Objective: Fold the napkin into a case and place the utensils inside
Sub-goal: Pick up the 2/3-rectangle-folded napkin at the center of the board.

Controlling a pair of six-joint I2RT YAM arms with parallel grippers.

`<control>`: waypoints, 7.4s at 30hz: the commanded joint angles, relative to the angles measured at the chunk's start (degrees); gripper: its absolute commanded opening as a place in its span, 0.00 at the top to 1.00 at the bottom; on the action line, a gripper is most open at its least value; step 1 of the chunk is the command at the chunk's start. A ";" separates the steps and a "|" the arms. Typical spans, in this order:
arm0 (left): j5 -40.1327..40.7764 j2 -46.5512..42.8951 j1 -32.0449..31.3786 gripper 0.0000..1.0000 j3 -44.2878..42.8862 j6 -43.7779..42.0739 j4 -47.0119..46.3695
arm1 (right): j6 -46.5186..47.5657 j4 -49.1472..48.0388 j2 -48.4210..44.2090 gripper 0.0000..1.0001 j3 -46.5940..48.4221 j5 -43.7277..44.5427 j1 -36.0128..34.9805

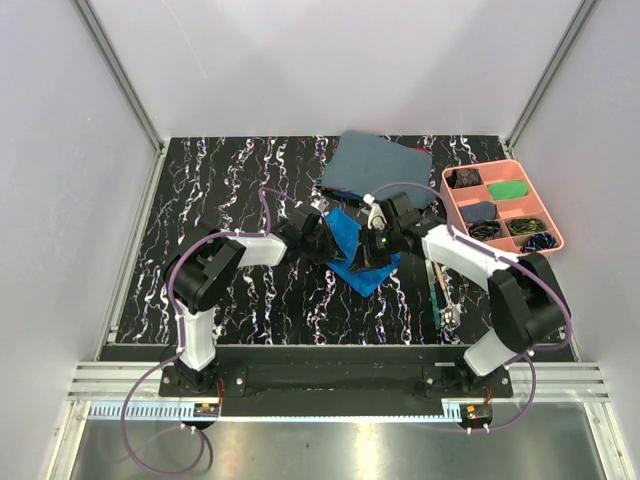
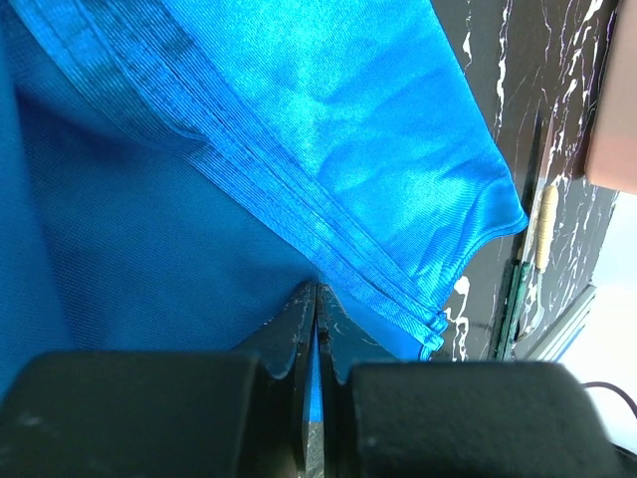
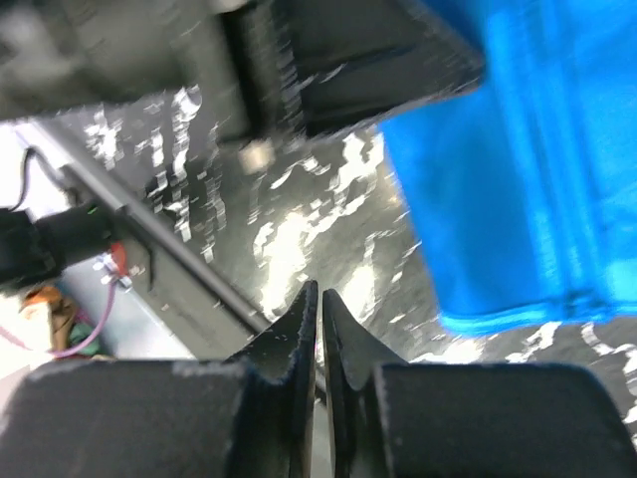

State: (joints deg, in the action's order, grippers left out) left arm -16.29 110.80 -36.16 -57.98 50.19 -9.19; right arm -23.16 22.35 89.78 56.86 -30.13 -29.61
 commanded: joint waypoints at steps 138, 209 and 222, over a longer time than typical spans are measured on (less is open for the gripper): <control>59.62 -29.59 -38.63 1.00 25.89 -19.70 -2.59 | -18.61 -16.81 -2.61 0.18 -13.63 -3.09 4.64; 58.22 -27.66 -37.66 1.00 21.15 -14.86 2.95 | -16.13 -22.79 17.62 0.30 -2.02 -11.71 5.70; 57.25 -27.22 -37.58 1.00 20.18 -15.57 3.13 | -20.87 -31.65 24.92 0.28 -0.52 -14.61 5.79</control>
State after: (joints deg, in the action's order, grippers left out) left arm 41.12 84.79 -73.95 -37.26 34.54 -3.49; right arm -42.30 -4.71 111.90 56.31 -45.34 -24.03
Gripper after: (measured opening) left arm 0.035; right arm 0.709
